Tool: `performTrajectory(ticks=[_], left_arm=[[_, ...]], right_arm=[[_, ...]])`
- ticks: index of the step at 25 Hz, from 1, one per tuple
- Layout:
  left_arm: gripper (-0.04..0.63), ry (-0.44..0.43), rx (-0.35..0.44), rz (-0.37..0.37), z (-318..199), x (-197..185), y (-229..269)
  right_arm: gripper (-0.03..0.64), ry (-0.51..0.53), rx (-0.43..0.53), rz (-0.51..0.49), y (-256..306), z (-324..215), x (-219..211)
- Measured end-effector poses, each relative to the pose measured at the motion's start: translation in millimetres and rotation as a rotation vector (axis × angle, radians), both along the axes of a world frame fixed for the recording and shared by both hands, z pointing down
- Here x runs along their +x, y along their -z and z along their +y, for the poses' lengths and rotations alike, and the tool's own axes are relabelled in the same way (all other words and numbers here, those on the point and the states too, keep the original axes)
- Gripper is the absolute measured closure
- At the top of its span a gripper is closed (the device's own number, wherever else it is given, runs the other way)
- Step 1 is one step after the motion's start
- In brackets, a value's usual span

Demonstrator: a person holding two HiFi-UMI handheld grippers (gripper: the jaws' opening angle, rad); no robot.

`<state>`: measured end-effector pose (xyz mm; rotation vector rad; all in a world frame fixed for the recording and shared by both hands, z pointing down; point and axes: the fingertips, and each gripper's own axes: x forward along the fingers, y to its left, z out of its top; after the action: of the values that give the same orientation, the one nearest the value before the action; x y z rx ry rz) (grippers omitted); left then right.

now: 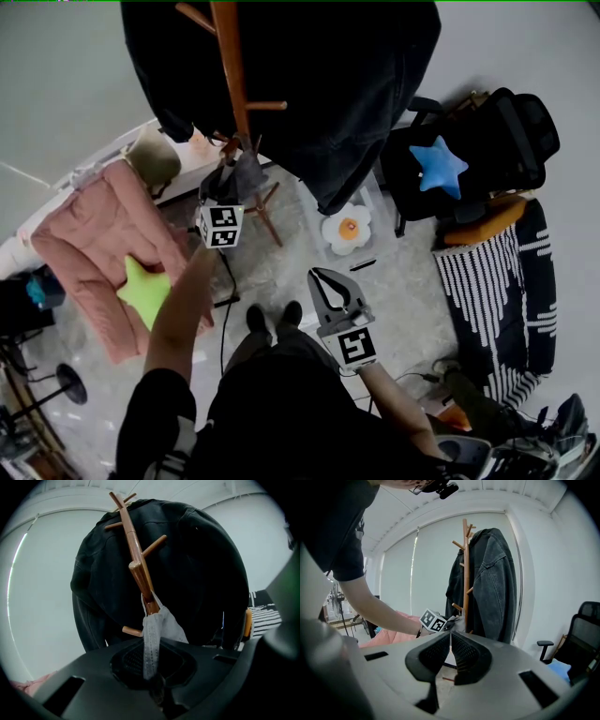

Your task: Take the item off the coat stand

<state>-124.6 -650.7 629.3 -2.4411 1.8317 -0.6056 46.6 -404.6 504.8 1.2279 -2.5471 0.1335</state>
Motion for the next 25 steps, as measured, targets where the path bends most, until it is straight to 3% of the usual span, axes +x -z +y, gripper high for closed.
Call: performTrajectory(ticks=[15, 25], left_arm=[[0.569, 0.032, 0.071, 0.064, 35.3, -15.1, 50.7], [0.569, 0.054, 0.158, 0.1, 90.8, -39.8, 98.7]], right_arm=[[0.588, 0.019, 0.007, -0.008, 2.7, 13.5, 1.5], [0.588, 0.02, 0.028, -0.04, 13.0, 31.4, -5.1]])
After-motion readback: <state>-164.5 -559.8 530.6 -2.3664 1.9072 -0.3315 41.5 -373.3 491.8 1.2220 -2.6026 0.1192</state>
